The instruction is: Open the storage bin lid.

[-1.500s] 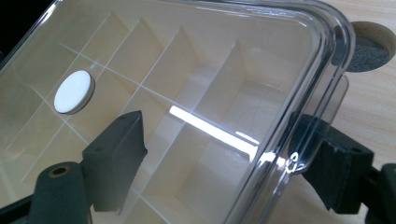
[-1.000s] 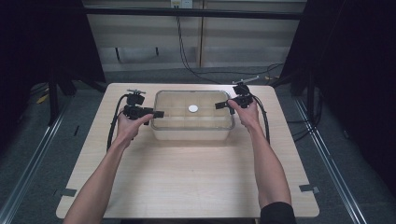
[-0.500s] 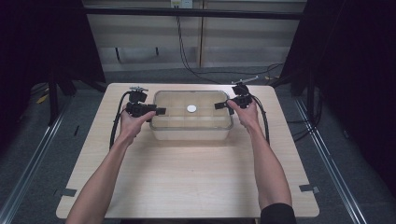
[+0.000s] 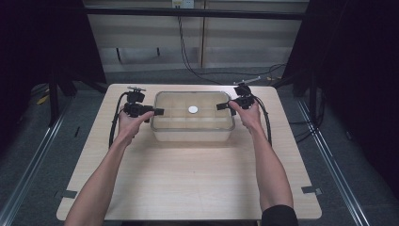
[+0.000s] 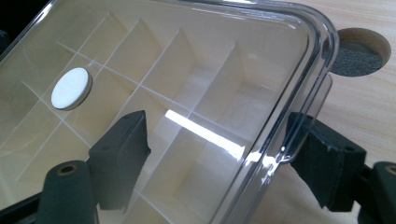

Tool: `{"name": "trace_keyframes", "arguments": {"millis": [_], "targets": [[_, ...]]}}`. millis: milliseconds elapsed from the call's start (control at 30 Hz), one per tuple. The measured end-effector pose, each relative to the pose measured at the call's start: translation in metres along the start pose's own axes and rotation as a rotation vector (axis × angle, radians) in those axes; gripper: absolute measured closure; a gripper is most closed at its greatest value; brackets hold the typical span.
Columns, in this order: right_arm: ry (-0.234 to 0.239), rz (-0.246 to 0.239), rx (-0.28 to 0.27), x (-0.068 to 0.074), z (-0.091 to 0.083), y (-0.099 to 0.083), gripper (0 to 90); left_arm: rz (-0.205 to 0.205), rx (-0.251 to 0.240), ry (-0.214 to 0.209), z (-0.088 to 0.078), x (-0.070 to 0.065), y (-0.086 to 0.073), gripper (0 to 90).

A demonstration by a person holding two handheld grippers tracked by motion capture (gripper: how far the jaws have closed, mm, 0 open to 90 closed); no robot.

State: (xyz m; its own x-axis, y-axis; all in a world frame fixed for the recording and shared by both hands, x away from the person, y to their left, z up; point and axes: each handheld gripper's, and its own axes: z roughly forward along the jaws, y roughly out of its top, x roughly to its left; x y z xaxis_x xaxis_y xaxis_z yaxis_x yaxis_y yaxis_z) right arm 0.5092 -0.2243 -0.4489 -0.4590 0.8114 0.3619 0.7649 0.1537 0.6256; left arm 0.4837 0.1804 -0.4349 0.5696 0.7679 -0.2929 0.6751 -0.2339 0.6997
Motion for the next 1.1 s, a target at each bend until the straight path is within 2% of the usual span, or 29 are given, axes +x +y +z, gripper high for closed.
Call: {"name": "trace_keyframes", "arguments": {"millis": [133, 200, 267, 333, 367, 533, 633, 1000, 1100], "targets": [[0.001, -0.001, 0.001, 0.000, 0.000, 0.000, 22.2, -0.001, 0.006, 0.013, 0.002, 0.000, -0.001, 34.5], [-0.001, 0.001, 0.003, 0.000, 0.000, 0.000, 22.2, -0.003, -0.014, 0.010, 0.002, -0.001, 0.000, 32.9], [-0.006, -0.003, 0.007, 0.001, -0.001, 0.000, 22.2, 0.001, 0.003, 0.019, 0.006, 0.000, 0.000, 31.4], [-0.007, -0.008, 0.010, 0.001, -0.001, 0.001, 22.0, -0.026, 0.011, 0.000, 0.009, 0.005, -0.002, 31.6], [-0.008, -0.012, 0.008, 0.001, -0.001, 0.000, 21.9, -0.040, 0.006, -0.028, 0.012, 0.006, -0.005, 31.7], [-0.005, -0.013, 0.010, 0.001, -0.001, 0.000, 21.9, -0.047, 0.009, -0.039, 0.013, 0.007, -0.005, 30.6], [-0.018, -0.017, 0.002, 0.003, -0.001, -0.001, 21.8, -0.069, 0.006, -0.069, 0.011, 0.013, -0.005, 35.9], [-0.012, -0.002, -0.037, 0.003, -0.002, -0.005, 23.2, -0.060, 0.012, -0.060, 0.010, 0.012, -0.004, 36.8], [-0.014, -0.010, -0.042, 0.004, -0.004, -0.005, 24.4, -0.061, 0.010, -0.064, 0.009, 0.012, -0.005, 36.8]]}}
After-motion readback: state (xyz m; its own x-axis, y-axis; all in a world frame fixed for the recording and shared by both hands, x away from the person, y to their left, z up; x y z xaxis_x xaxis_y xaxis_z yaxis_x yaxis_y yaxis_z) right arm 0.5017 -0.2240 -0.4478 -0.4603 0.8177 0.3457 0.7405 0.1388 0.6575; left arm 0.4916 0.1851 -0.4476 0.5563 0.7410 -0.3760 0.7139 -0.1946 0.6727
